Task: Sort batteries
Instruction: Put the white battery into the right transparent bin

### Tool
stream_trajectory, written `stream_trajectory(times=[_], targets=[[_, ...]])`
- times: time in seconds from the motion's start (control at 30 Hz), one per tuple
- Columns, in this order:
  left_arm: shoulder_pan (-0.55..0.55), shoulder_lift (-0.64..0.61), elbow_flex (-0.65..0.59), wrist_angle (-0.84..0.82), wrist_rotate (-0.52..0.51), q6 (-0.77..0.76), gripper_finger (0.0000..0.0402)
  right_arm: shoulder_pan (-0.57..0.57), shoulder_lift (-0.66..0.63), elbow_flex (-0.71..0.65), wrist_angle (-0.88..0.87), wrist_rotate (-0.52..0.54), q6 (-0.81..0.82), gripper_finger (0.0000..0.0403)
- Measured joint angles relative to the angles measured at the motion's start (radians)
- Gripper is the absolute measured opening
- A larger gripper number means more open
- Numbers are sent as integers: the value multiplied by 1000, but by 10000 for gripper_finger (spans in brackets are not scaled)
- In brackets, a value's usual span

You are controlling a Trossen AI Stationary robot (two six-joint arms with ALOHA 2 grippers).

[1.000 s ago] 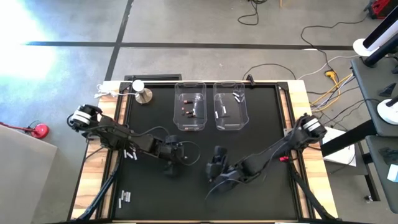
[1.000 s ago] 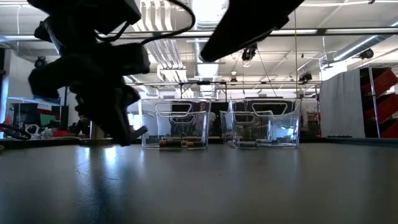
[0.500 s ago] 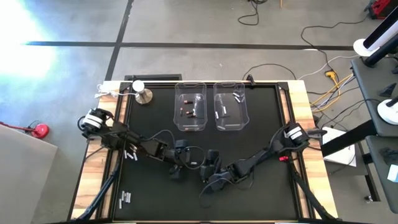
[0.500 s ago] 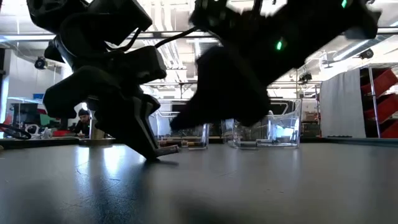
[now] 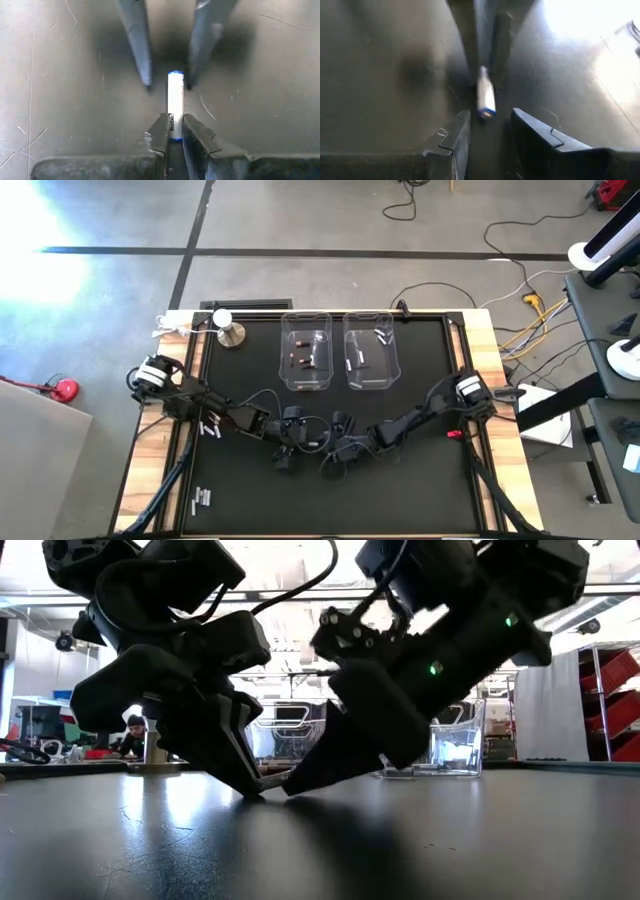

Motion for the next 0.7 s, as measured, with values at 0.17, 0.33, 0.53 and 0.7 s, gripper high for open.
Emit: stream_trajectory(times=[0.17, 0.33, 0.53, 0.7], targets=[[0, 0, 0, 6, -2, 1, 19, -25, 1, -35, 74, -17, 18, 123], [0, 3, -2, 29, -5, 4, 19, -30, 1, -47, 132, -58, -21, 112], [0, 11, -2, 73, -9, 1, 19, -31, 1, -47, 135, -62, -27, 99], [0, 12, -3, 102, -13, 0, 19, -31, 1, -47, 125, -65, -29, 83]])
